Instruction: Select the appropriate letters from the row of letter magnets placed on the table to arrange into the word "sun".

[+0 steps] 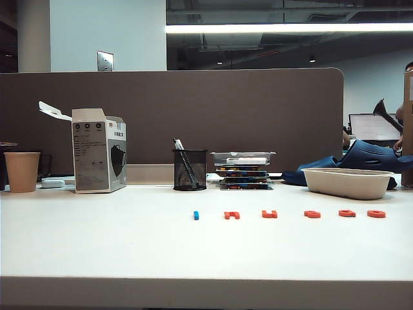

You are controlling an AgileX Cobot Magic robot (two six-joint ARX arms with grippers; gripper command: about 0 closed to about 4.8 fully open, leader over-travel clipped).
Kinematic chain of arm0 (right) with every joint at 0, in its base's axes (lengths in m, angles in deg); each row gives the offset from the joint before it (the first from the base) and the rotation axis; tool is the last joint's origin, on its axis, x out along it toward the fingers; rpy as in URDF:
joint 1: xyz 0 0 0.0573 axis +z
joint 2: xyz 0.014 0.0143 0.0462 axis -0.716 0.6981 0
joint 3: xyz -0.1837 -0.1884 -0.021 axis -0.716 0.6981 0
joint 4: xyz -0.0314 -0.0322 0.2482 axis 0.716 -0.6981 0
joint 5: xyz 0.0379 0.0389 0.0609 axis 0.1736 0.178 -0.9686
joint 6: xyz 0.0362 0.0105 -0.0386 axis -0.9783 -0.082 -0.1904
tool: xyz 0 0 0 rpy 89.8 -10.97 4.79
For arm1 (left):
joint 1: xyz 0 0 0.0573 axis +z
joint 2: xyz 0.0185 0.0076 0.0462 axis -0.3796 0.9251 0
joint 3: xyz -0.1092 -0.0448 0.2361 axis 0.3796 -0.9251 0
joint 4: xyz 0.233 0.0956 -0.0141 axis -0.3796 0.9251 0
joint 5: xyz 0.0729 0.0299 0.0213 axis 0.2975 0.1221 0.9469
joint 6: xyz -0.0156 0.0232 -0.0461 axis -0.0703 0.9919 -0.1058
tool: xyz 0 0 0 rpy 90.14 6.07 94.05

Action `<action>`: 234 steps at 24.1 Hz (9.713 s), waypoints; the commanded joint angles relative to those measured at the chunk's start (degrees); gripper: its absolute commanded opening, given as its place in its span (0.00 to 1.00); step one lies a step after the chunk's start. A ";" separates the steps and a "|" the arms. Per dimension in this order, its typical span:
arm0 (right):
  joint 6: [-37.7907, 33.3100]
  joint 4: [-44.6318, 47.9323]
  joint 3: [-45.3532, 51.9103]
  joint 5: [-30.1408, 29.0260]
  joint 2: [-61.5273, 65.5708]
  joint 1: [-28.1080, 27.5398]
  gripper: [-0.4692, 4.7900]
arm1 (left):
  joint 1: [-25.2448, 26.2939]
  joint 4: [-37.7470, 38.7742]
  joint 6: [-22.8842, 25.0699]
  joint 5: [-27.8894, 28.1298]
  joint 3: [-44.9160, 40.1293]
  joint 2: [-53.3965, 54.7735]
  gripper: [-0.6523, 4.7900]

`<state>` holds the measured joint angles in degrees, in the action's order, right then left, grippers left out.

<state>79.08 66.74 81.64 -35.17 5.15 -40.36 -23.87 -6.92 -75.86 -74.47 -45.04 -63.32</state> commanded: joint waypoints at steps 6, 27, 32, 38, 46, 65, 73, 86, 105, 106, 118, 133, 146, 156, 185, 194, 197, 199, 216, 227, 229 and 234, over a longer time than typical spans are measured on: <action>0.24 0.96 0.26 0.11 -0.20 -0.04 0.09 | -0.07 -1.11 0.07 -0.20 0.15 0.00 0.11; 0.24 0.98 0.26 0.13 -0.17 -0.04 0.09 | -0.09 43.60 -0.11 -22.93 49.29 12.39 0.11; 0.24 0.98 0.26 0.13 -0.17 -0.07 0.09 | -0.09 54.58 -0.15 -29.18 64.59 25.33 0.11; 0.24 0.94 0.26 0.61 -0.17 -0.09 0.09 | -6.56 62.95 -9.01 -30.97 83.91 41.62 0.11; 0.24 0.92 0.26 4.42 -0.17 -0.11 0.09 | -39.26 62.20 -28.76 -2.29 88.46 55.71 0.11; 0.09 0.94 0.26 4.42 -0.17 -0.09 0.09 | -54.71 52.61 -37.46 14.62 88.43 76.48 0.11; 0.04 0.92 0.24 4.44 -0.17 -0.04 0.09 | -55.06 53.07 -37.46 19.41 88.46 76.56 0.11; 0.07 0.90 -1.55 4.42 -0.17 -0.04 0.09 | -55.06 54.77 -37.42 25.55 88.43 76.56 0.11; -4.26 -33.53 -59.87 -10.60 44.70 0.04 0.09 | -55.06 54.75 -37.42 25.51 88.39 76.59 0.11; -4.94 -33.90 -61.44 -11.50 47.10 0.04 0.09 | -55.06 54.75 -37.42 25.51 88.39 76.59 0.11; -4.70 -36.04 -75.58 -15.17 78.68 6.95 0.52 | -55.06 54.75 -37.42 25.51 88.35 76.59 0.11; -4.13 -32.22 -77.77 -10.78 99.23 12.15 0.63 | -55.06 54.75 -37.42 25.51 88.35 76.59 0.11; -4.17 -32.24 -77.61 -9.05 107.86 12.15 0.63 | -55.06 54.77 -37.42 25.53 88.35 76.59 0.11; -4.17 -32.48 -77.55 -9.05 108.30 12.20 0.60 | -55.06 54.77 -37.42 25.53 88.35 76.59 0.11; -4.17 -36.37 -77.24 -7.15 112.39 13.68 0.44 | -55.06 54.77 -37.22 25.53 88.35 76.59 0.11; -4.17 -36.35 -77.24 -7.15 112.39 13.68 0.34 | -55.06 54.77 -37.22 25.53 88.35 76.59 0.11; -4.17 -36.37 -77.24 -7.15 112.39 13.68 0.26 | -55.06 54.77 -37.22 25.55 88.35 76.59 0.11; -4.15 -36.35 -77.24 -7.15 112.39 13.68 0.26 | -55.06 54.77 -37.22 25.53 88.35 76.59 0.11; -4.20 -37.79 -77.37 -7.54 112.34 13.68 0.26 | -55.06 54.77 -37.22 25.53 88.35 76.59 0.11; -3.17 -41.07 -80.96 -7.54 109.39 13.60 0.26 | -55.06 54.80 -37.22 25.53 88.35 76.59 0.11; -4.13 -40.26 -81.20 -7.54 106.88 13.60 0.26 | -55.06 54.80 -37.22 25.51 88.35 76.59 0.11; -7.93 -39.32 -81.18 -7.50 102.03 13.60 0.26 | -55.06 54.80 -37.22 25.53 88.35 76.59 0.11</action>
<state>73.18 27.33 0.46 -42.64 108.40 -26.87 -78.86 48.23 -113.13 -49.19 43.04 13.51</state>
